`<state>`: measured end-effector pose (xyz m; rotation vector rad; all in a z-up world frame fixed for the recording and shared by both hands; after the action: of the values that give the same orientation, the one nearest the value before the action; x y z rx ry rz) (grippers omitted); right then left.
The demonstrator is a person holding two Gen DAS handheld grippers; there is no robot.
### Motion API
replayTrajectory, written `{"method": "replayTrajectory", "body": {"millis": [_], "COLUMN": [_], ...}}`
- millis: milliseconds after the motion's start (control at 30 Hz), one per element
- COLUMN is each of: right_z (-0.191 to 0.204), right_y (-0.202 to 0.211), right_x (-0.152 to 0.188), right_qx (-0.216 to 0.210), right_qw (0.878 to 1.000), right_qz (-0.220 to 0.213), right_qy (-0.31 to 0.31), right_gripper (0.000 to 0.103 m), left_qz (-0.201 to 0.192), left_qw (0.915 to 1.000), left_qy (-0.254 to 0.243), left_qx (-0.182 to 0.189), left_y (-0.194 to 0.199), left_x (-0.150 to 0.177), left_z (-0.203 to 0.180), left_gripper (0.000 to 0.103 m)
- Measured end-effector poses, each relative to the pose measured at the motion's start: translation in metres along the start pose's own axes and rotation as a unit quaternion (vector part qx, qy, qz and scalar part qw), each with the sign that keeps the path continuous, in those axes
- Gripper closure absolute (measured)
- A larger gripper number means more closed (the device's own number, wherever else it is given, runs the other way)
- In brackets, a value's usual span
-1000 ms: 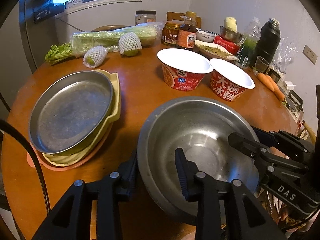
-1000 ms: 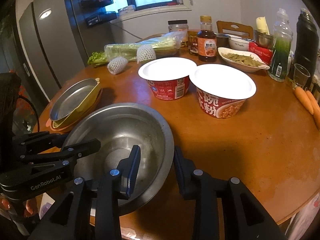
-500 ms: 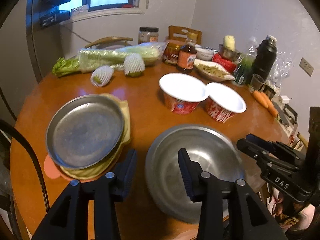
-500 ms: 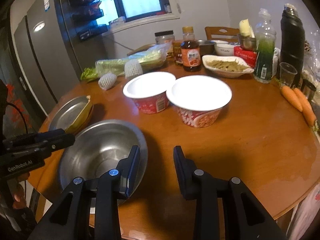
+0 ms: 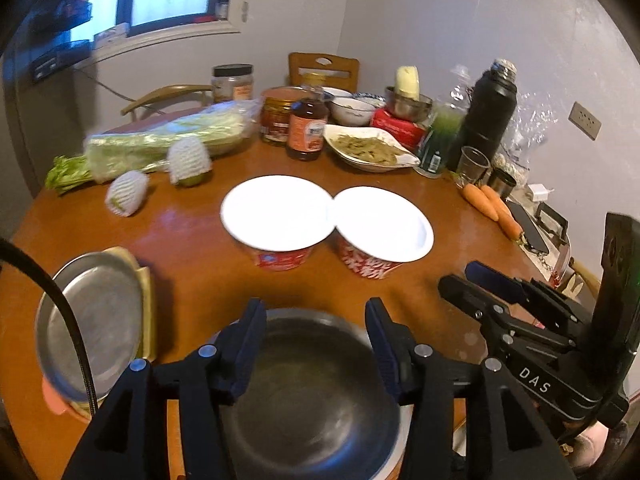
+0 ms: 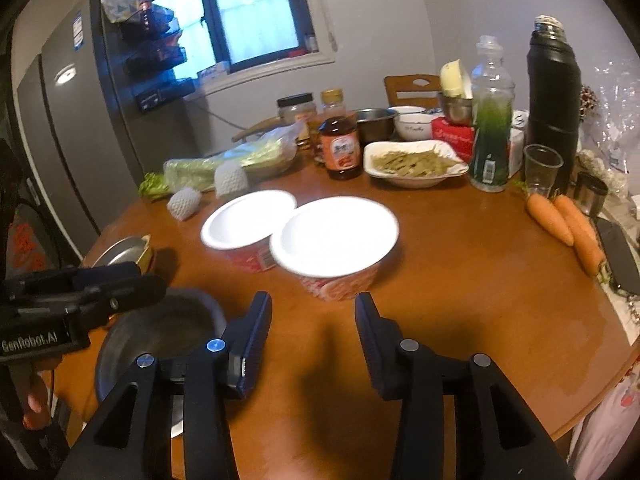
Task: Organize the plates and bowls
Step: 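Grasp the white-lidded red cup-noodle bowl with the left gripper and lift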
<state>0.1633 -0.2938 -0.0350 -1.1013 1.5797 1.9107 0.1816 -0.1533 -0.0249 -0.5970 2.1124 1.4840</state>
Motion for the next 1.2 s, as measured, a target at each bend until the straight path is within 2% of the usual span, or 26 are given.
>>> {"method": "replayTrajectory", "body": {"millis": [133,333,633,933,1000,1133,1200], "right_z": [-0.021,-0.049,-0.068,-0.069,-0.068,-0.064,-0.059], "right_y": [-0.007,-0.023,-0.053,-0.076,-0.079,-0.082,-0.083], "right_x": [-0.004,-0.010,-0.020,-0.023,-0.022,-0.021,-0.020], "right_qx": [0.011,0.010,0.003,-0.020,-0.025,-0.040,-0.049], "right_qw": [1.000,0.999,0.999,0.999,0.999,0.999,0.999], "right_qz": [-0.002,0.002,0.015,0.021,0.021,0.021,0.021], "right_qy": [-0.012,-0.037,-0.032,-0.019,-0.018,-0.013,-0.007], "right_gripper": [0.056,0.055,0.055,0.056,0.061,0.069,0.074], "left_qz": [0.019,0.026,0.051,0.078,0.081,0.093,0.094], "left_qw": [0.9998,0.9995,0.9980,0.9956,0.9952,0.9938,0.9938], "left_qy": [0.002,0.016,0.038,0.051,0.056,0.059,0.057], "left_qx": [0.007,0.007,-0.003,0.000,0.002,0.016,0.019], "left_y": [-0.022,-0.041,-0.072,-0.097,-0.100,-0.107,-0.107], "left_x": [-0.009,-0.023,-0.033,-0.032,-0.032,-0.029,-0.028], "left_z": [-0.016,-0.030,-0.034,-0.038,-0.038,-0.040,-0.042], "left_gripper": [0.052,0.051,0.051,0.051,0.051,0.068,0.069]}}
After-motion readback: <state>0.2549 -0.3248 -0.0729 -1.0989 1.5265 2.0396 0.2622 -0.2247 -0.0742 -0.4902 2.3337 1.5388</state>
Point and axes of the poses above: each gripper's, at about its wrist camera, not at the fingertips, and y roughly against the way its jaws point, z to its left, x to its underside, the point moved 7 cm from there along -y, roughly the way its jaws point, and after that the axes turned 13 degrees about y, right-handed, at the moved point
